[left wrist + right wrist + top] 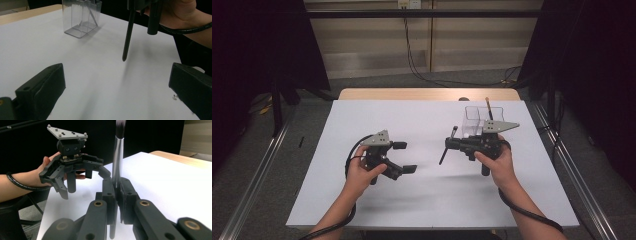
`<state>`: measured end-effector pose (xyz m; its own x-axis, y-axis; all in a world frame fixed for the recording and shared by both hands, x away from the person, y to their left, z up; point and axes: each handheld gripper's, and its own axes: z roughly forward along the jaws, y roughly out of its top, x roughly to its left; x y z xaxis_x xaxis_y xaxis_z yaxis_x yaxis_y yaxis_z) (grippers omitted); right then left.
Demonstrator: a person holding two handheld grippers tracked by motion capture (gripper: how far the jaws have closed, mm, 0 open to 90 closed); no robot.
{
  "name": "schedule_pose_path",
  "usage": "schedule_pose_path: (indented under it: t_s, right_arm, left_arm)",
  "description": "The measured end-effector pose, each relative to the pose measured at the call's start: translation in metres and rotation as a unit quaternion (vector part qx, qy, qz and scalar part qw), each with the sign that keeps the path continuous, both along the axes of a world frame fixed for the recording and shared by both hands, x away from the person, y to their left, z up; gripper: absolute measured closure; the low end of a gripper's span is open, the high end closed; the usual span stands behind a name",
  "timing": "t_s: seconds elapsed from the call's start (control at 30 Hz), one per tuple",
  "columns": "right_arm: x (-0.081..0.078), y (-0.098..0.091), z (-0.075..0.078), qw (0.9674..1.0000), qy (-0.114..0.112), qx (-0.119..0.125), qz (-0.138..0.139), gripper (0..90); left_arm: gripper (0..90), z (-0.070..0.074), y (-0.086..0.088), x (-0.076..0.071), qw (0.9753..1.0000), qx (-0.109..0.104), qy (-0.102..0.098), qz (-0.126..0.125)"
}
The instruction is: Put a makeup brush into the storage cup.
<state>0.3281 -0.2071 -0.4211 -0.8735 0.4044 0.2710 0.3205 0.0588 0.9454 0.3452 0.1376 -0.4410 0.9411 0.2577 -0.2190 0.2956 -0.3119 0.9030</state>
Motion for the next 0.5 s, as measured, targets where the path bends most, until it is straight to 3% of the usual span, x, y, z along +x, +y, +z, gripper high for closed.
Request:
schedule_pose_path:
  t_s: [0.5]
  right_arm:
    - [0.005, -0.009, 0.003, 0.9998, -0.006, -0.002, -0.018, 84.6]
  left_arm:
    - [0.6, 0.001, 0.026, -0.004, 0.9996, 0.012, -0.016, 0.023]
